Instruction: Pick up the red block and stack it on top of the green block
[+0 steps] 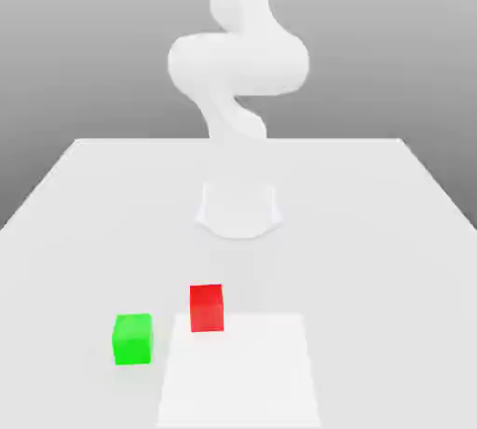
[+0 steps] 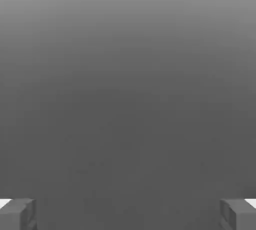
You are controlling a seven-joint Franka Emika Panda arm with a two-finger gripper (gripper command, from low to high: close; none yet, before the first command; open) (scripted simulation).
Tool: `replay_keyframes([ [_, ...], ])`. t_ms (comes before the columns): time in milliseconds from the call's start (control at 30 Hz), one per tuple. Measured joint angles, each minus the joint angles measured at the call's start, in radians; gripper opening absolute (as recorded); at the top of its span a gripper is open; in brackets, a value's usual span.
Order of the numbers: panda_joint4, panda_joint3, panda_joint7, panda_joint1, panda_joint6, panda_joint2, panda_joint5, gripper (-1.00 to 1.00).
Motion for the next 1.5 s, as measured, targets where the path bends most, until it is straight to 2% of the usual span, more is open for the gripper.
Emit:
replay_keyframes([
  [267,-0.26,-0.03,-0.056,-0.021,0.187,0.223,-0.048,0.0],
  [533,-0.544,-0.105,-0.158,-0.036,0.41,0.494,-0.056,0.0],
  [667,-0.582,-0.114,-0.227,-0.033,0.598,0.731,0.004,0.0],
  [800,-0.567,-0.04,-0.279,-0.091,0.728,0.884,0.071,0.0],
  [833,-0.565,-0.026,-0.284,-0.105,0.746,0.905,0.077,-1.0],
  [1067,-0.565,-0.024,-0.279,-0.109,0.744,0.903,0.071,-1.0],
  [1267,-0.59,-0.041,-0.228,-0.112,0.578,0.711,0.001,-1.0],
  [1367,-0.6,-0.042,-0.236,-0.115,0.497,0.62,0.003,-1.0],
  [1500,-0.558,-0.073,-0.288,-0.123,0.445,0.608,0.021,-1.0],
])
